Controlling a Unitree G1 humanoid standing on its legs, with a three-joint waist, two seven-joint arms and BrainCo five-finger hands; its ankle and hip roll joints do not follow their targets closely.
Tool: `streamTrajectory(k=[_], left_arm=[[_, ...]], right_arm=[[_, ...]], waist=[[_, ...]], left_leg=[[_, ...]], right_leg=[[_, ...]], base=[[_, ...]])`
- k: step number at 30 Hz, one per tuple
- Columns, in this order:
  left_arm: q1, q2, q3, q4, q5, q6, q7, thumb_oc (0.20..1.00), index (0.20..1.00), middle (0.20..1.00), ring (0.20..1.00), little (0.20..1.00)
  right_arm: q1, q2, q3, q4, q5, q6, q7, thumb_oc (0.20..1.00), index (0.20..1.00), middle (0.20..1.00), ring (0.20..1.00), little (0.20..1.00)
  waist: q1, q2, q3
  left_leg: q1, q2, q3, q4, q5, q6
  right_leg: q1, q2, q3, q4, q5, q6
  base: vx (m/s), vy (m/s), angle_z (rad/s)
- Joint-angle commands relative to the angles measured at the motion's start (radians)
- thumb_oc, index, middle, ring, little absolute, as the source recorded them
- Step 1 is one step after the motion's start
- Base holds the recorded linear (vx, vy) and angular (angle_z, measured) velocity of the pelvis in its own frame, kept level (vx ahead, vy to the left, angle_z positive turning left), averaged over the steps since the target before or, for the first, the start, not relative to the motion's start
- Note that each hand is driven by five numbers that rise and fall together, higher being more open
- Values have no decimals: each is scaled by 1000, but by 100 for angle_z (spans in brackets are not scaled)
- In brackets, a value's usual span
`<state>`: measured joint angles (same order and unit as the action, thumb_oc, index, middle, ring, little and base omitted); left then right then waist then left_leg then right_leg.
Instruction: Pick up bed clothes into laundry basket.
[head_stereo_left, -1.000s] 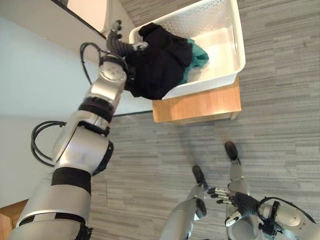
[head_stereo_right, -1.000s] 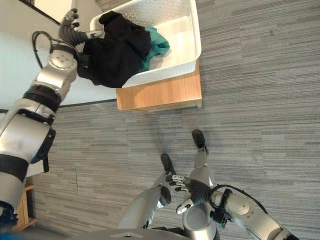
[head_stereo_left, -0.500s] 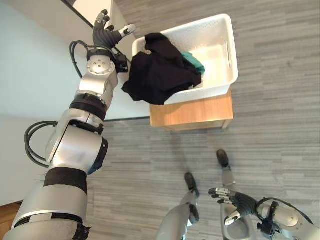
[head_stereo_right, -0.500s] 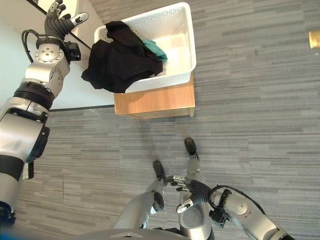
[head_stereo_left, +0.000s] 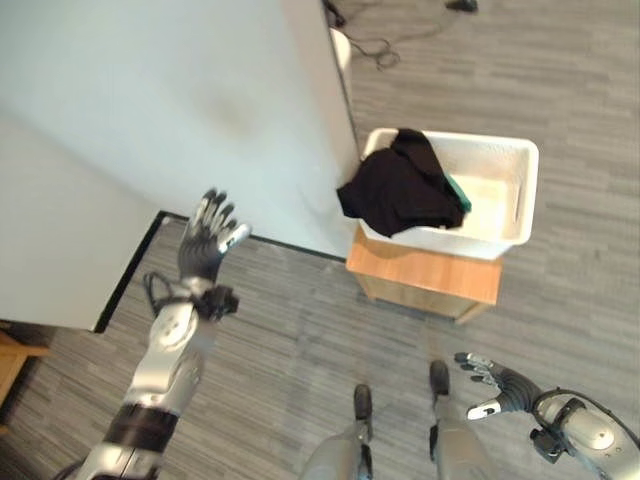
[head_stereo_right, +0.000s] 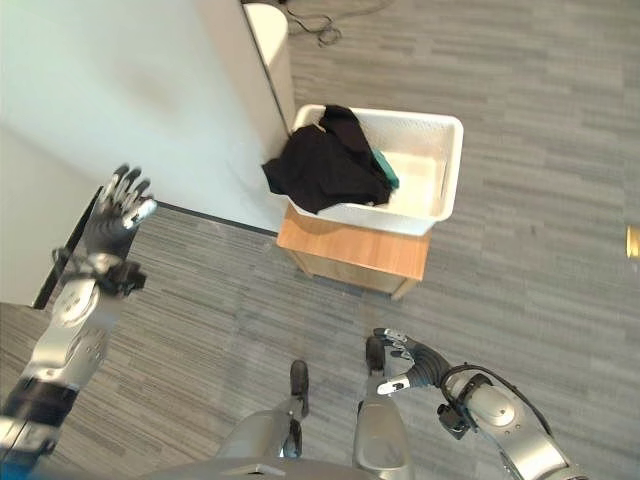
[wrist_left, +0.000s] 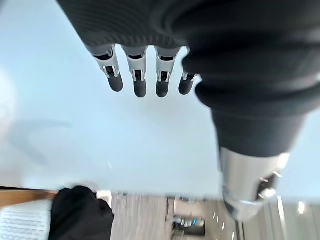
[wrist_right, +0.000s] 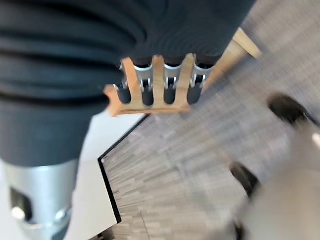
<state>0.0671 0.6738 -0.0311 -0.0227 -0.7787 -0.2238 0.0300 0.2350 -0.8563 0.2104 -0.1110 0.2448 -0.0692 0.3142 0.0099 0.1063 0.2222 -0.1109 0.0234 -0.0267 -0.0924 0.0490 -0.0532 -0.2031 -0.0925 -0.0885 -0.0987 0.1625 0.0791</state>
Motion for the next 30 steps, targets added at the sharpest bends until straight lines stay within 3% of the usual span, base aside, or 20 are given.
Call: streamTrajectory(k=[1,2,6,10,11,13,19,30], left_arm=[[-15,38,15,-15,-1,-10,-97,1000,1000,1000,1000,1000],[70,17,37,-38,-30,6,-125,1000,1000,1000,1000,1000],[150,-36,58,-68,-44,26,-125,1000,1000,1000,1000,1000],[198,-83,29,-93,-40,65,-149,1000,1000,1000,1000,1000],[195,-96,14,-98,-42,78,-153,1000,1000,1000,1000,1000],[184,-101,-12,-102,-35,84,-147,1000,1000,1000,1000,1000],[142,-89,-62,-90,-31,92,-140,1000,1000,1000,1000,1000],[83,-75,-116,-84,-30,72,-126,1000,1000,1000,1000,1000]], right_arm=[[-36,-69,-25,-143,115,-68,12,1000,1000,1000,1000,1000],[-84,-121,-91,-224,172,-87,9,1000,1000,1000,1000,1000],[-166,-136,-166,-267,196,-123,-39,1000,1000,1000,1000,1000],[-336,-152,-212,-165,63,-144,-154,1000,1000,1000,1000,1000],[-480,-184,-151,-64,-71,-128,-232,1000,1000,1000,1000,1000],[-596,-188,-97,31,-162,-96,-299,1000,1000,1000,1000,1000],[-1011,-176,174,345,-391,-16,-419,1000,1000,1000,1000,1000],[-1367,-50,422,733,-396,5,-464,1000,1000,1000,1000,1000]], waist=[[33,-43,-64],[49,-62,-77],[63,-92,-89],[86,-118,-87],[97,-131,-79],[113,-140,-67],[148,-146,-13],[189,-123,74]], left_leg=[[-1,-6,-30,5,14,-20],[0,-6,-37,5,11,-17],[-3,-3,-40,5,7,-13],[-18,-1,-47,5,5,-7],[-25,2,-48,5,5,-4],[-33,3,-50,5,7,-1],[-61,0,-56,5,20,6],[-132,-3,-69,5,52,10]], right_leg=[[102,-35,-39,19,-94,50],[108,-34,-48,17,-94,54],[109,-31,-54,16,-91,55],[99,-25,-56,15,-88,53],[89,-20,-53,15,-84,51],[82,-16,-51,15,-81,48],[56,-9,-48,18,-73,39],[-9,-10,-50,18,-51,37]], base=[[42,53,24],[32,30,22],[17,6,7],[-8,-4,1],[-45,-16,0],[-47,-8,-6],[-63,4,-5],[-51,25,2]])
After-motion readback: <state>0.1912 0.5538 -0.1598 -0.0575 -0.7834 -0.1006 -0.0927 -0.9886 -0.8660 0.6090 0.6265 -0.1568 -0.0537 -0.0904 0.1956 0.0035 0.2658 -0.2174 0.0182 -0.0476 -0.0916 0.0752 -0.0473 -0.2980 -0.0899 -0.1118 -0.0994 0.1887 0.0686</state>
